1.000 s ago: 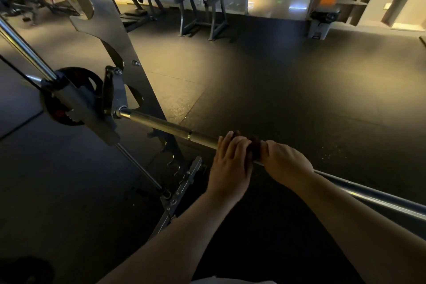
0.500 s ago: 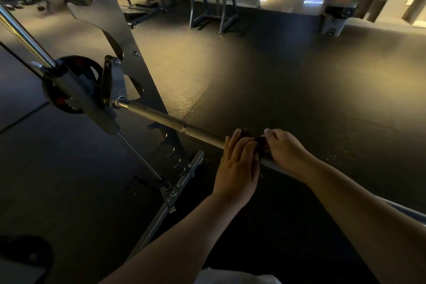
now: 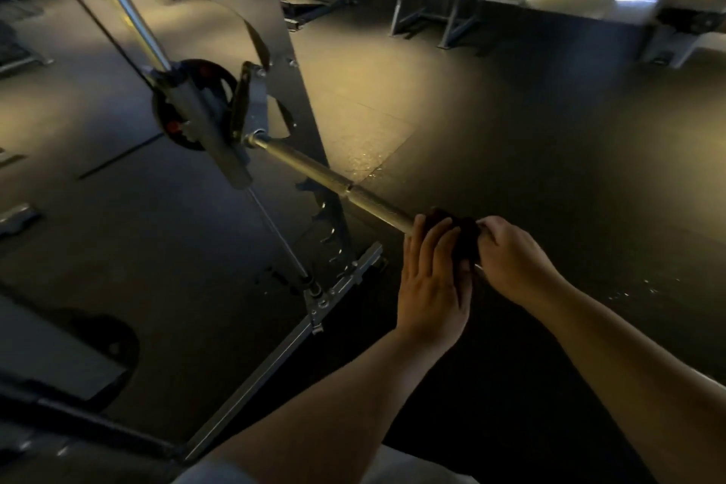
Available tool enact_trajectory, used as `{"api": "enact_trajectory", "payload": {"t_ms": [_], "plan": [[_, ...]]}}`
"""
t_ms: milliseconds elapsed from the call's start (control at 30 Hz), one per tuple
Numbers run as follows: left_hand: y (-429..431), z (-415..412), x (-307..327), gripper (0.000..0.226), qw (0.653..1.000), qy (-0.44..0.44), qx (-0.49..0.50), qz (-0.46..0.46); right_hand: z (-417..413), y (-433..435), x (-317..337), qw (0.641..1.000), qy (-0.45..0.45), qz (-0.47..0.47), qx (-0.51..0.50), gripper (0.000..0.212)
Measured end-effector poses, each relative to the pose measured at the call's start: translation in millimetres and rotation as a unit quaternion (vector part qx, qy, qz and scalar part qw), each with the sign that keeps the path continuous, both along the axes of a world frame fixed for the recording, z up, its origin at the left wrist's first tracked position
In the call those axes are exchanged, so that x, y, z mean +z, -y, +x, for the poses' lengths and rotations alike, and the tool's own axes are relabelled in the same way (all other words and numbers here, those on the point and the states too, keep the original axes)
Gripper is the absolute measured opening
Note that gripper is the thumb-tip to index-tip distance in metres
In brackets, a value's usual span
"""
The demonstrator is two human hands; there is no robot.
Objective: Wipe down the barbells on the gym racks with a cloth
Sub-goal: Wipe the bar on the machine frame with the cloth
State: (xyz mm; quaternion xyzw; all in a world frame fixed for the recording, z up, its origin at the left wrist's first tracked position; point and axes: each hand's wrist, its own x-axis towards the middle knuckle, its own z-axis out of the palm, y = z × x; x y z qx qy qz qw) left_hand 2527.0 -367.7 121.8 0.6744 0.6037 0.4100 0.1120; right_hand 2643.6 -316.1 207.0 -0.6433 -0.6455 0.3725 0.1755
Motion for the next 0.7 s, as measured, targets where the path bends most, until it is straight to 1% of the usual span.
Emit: {"api": "enact_trajectory", "payload": {"t_ms": [100, 167, 233, 300, 400, 467, 533, 633, 667, 700], "plan": [[-16.2, -4.3, 5.2, 0.045, 0.995, 0.064, 0.074, -0.006, -1.5, 3.8, -0.8, 0.999, 0.018, 0.028, 0.028, 0.020], [-19.7, 3.3, 11.6, 0.052, 0.986, 0.120, 0.112, -0.037, -3.6, 5.5, -1.3, 0.998, 0.026, 0.031, 0.049, 0.020], [-11.5, 17.1, 15.7, 0.063, 0.982, 0.143, 0.113, -0.057, -5.1, 6.7, -1.6, 0.997, 0.037, 0.031, 0.061, 0.022], [5.9, 30.4, 15.3, 0.074, 0.985, 0.134, 0.086, -0.065, -6.2, 6.2, -2.1, 0.996, 0.045, 0.035, 0.068, 0.024], [21.1, 39.9, 7.8, 0.081, 0.984, 0.149, 0.058, -0.079, -10.9, 0.5, -1.4, 0.997, 0.032, 0.016, 0.072, 0.023], [9.8, 35.9, 6.1, 0.084, 0.979, 0.168, 0.082, -0.081, -16.6, -5.8, 1.0, 0.997, 0.020, -0.007, 0.079, 0.020], [-10.4, 28.1, 8.8, 0.079, 0.968, 0.207, 0.127, -0.066, -22.1, -11.0, 4.3, 0.995, 0.015, -0.020, 0.092, 0.020], [-39.4, 13.2, 20.0, 0.055, 0.926, 0.322, 0.190, -0.049, -26.6, -14.4, 5.3, 0.992, 0.006, -0.027, 0.122, 0.019], [-45.1, 10.4, 22.1, 0.053, 0.916, 0.343, 0.201, -0.050, -27.3, -14.6, 5.2, 0.991, 0.004, -0.027, 0.131, 0.020], [-46.8, 9.2, 23.5, 0.053, 0.914, 0.346, 0.204, -0.049, -28.0, -15.1, 5.0, 0.990, 0.001, -0.026, 0.136, 0.021]]}}
